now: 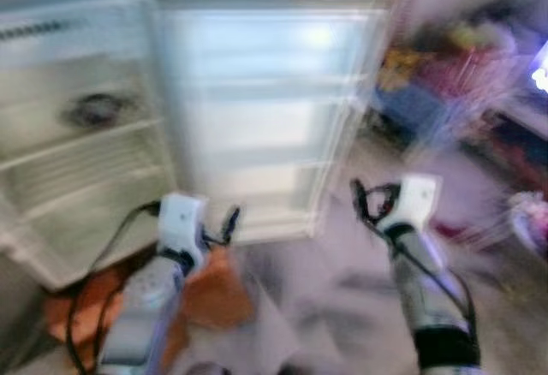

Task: Restocking fridge

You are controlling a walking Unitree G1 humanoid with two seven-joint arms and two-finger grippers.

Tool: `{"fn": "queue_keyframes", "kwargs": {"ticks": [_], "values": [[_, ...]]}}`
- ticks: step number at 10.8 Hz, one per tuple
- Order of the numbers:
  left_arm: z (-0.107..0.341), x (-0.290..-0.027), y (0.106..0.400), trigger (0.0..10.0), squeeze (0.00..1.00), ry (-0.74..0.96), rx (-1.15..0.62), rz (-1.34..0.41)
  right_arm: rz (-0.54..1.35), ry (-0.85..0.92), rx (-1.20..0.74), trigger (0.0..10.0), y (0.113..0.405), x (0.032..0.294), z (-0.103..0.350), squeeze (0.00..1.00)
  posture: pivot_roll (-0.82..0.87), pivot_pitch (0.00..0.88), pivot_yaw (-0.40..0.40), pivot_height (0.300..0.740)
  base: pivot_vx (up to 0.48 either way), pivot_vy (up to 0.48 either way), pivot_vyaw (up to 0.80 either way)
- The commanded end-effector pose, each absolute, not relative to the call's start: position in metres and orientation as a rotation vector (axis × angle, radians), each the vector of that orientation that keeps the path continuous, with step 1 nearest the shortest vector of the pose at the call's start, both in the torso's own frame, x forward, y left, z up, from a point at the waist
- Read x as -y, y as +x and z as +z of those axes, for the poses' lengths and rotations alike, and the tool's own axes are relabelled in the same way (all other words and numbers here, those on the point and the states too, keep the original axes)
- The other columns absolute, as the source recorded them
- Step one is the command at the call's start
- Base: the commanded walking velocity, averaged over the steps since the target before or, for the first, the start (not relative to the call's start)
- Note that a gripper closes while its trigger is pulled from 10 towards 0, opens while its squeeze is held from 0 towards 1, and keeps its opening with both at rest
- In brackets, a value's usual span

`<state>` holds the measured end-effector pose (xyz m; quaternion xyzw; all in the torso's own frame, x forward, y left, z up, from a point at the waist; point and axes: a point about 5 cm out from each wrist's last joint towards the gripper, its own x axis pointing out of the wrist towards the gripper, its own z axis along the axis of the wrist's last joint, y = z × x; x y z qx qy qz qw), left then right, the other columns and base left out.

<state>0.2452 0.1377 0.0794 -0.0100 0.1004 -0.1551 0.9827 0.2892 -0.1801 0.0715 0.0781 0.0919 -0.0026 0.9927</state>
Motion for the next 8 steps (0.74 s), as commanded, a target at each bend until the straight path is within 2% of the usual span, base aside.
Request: {"fn": "queue_keyframes", "kwargs": {"ticks": [1,3,4,8], "values": [[0.081,-0.133,0.245,10.0,0.00,-0.001,-0.193,-0.323,-0.013,0.150,-0.166,10.0,0.291,0.183,0.076,0.00,0.06,0.000,-0.042,0.740,0.000,-0.472,0.00],[0.076,-0.141,0.250,10.0,0.00,0.062,-0.223,-0.231,0.005,0.153,-0.164,10.0,0.292,0.182,0.077,0.00,0.06,0.000,-0.041,0.740,0.000,-0.429,0.00],[0.074,-0.151,0.253,10.0,0.00,0.103,-0.235,-0.144,0.069,0.170,-0.133,10.0,0.292,0.176,0.082,0.00,0.06,0.000,-0.036,0.740,0.334,-0.341,0.00],[0.072,-0.160,0.257,10.0,0.00,0.085,-0.268,-0.081,0.128,0.155,-0.102,10.0,0.292,0.167,0.088,0.00,0.06,0.000,-0.029,0.740,0.367,-0.305,0.68]]}}
